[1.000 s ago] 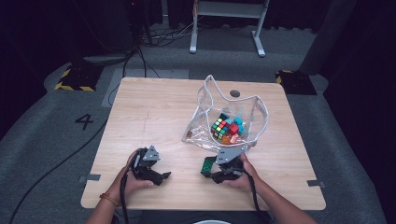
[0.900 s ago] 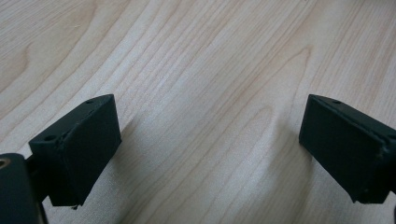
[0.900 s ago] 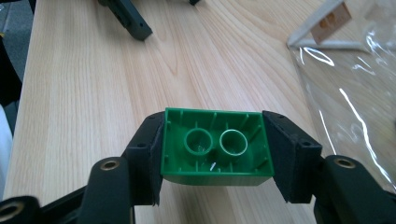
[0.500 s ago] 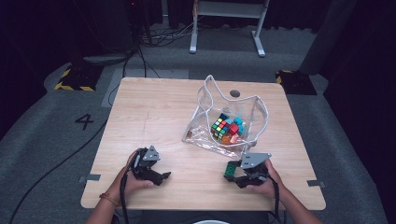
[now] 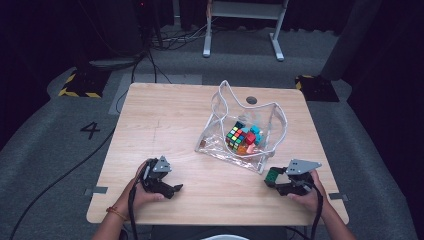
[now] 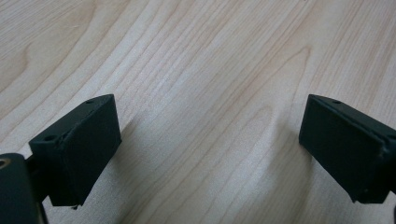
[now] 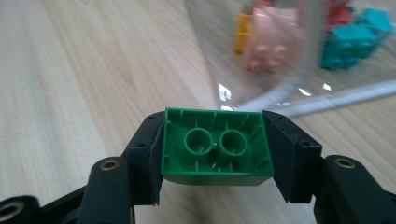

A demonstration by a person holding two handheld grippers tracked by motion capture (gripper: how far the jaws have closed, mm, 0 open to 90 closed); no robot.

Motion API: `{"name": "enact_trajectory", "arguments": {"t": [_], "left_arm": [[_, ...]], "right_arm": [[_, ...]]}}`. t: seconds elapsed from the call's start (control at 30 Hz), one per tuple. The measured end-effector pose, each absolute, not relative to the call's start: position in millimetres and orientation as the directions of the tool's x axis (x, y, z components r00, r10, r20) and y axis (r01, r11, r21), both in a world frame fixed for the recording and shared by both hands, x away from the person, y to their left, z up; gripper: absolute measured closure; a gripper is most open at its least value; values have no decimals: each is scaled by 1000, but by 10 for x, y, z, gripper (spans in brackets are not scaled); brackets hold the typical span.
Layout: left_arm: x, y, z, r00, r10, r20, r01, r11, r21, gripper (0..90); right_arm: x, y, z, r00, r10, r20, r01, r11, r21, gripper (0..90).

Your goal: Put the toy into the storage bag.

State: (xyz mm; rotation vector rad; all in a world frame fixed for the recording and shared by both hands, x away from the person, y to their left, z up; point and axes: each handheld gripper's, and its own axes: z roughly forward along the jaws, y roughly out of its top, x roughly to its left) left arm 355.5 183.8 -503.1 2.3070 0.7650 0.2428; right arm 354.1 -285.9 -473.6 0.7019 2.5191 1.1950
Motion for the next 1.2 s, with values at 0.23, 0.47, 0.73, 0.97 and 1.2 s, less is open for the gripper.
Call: {"name": "enact_trajectory", "arguments": {"t": [0.23, 0.47, 0.73, 0.97, 1.2], "left_arm": [[3555, 1838, -5033, 810, 585, -40, 460, -591, 663, 56], [3556, 1838, -5033, 810, 585, -43, 461, -590, 663, 56], [3562, 1841, -5031, 813, 582, -35, 455, -595, 663, 56], [3560, 1839, -5032, 812, 582, -38, 457, -594, 662, 56], [3566, 1839, -5032, 811, 584, -33, 455, -594, 663, 56]], "right_arm": [[3681, -3143, -4628, -788, 614, -29, 346, 482, 805, 435], [3824, -3281, -4529, -747, 664, -22, 374, 448, 812, 435], [3926, -3375, -4248, -721, 691, -53, 352, 430, 831, 435], [3991, -3434, -3915, -701, 709, -72, 335, 417, 845, 435], [4065, -3466, -3627, -696, 715, -66, 318, 389, 865, 435]]}}
